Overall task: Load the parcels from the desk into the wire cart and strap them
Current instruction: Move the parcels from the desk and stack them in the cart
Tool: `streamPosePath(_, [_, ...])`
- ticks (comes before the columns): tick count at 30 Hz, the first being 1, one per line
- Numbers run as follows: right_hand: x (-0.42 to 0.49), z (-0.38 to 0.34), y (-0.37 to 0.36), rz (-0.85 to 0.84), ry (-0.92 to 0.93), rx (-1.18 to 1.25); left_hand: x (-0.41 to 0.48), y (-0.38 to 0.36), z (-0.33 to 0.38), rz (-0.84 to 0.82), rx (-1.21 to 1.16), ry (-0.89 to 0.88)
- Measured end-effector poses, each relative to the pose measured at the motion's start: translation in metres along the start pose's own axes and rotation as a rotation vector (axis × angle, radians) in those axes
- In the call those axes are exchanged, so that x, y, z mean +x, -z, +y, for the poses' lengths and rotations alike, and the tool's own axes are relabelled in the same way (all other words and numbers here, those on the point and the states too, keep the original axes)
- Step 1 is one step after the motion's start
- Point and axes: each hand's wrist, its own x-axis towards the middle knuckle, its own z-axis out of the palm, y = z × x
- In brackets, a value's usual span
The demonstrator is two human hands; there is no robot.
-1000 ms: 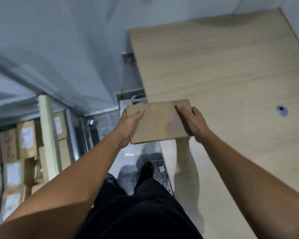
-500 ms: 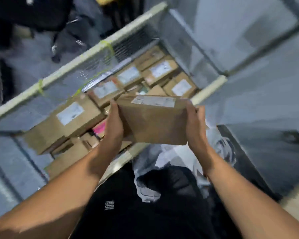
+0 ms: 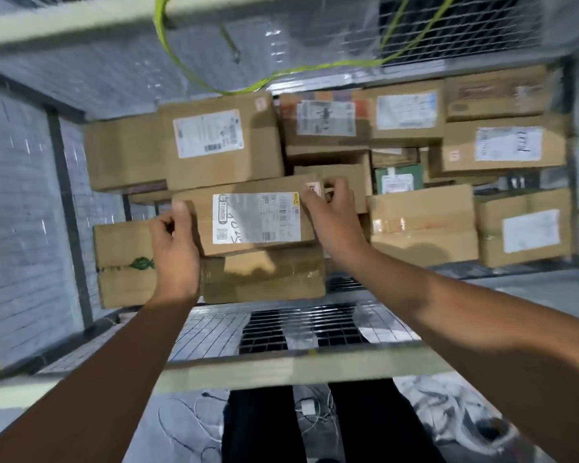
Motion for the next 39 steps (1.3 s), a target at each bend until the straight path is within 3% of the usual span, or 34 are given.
streamPosePath(4, [0.024,0.046,-0.034,0.014,0.114,-0.138,0.035,-0.007,-0.050,0.224,0.181,-0.098])
streamPosePath(8, [0.030,0.068,-0.061,0.081,0.238,-0.281,0.069,-0.009,-0.075,0.269,0.298,-0.149])
streamPosePath(19, [0.021,0.067,-0.059,-0.027,0.213,-0.393,0.064,-0.008,-0.075,0.356,0.459,-0.180])
streamPosePath(22, [0.021,0.064,-0.060,-0.009,0.237,-0.383,0.066,-0.005,-0.073,0.461,0.448,-0.200])
streamPosePath(29, [0.007,0.065,-0.059,0.008,0.233,-0.261,0.066,0.014,-0.052,0.444,0.371,-0.343])
streamPosePath(33, [0.028,0.068,-0.048,-0.090,0.195,-0.258,0.065,0.012,-0.049,0.442,0.396,-0.386])
streamPosePath(35, [0.038,0.075,-0.047,-0.112,0.178,-0.286,0.070,0.005,-0.055,0.391,0.449,-0.361])
streamPosePath(39, [0.050,0.088,-0.061,0.001,0.240,-0.434,0.083,-0.007,-0.077,0.247,0.524,-0.224])
